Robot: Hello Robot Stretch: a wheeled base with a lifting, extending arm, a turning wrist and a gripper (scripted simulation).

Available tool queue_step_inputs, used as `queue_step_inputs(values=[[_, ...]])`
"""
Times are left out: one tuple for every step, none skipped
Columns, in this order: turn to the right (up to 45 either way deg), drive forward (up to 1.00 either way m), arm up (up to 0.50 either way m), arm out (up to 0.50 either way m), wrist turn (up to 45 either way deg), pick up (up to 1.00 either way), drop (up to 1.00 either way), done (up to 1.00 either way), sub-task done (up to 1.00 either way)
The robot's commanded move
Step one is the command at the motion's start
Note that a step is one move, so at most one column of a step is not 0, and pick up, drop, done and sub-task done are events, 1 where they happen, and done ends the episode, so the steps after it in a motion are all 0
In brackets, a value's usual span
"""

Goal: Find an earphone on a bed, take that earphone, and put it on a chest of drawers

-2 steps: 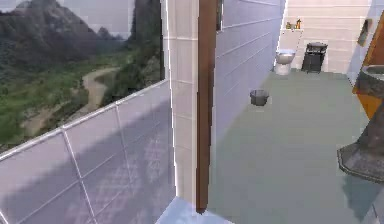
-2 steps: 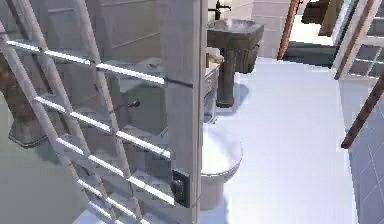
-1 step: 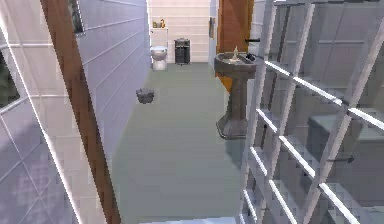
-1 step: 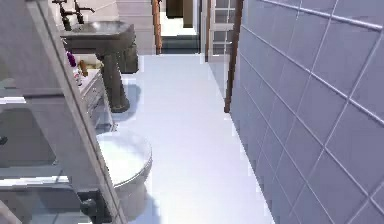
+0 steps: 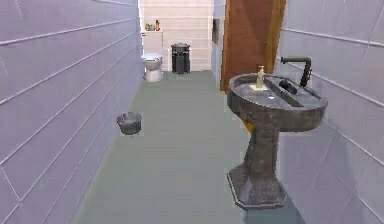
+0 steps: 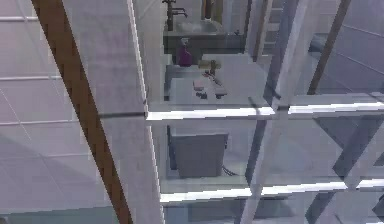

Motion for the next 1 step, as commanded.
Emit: queue_step_inputs(values=[[0.0, 0.20, 0.00, 0.00, 0.0, 0.00, 0.00, 0.00, 0.00]])
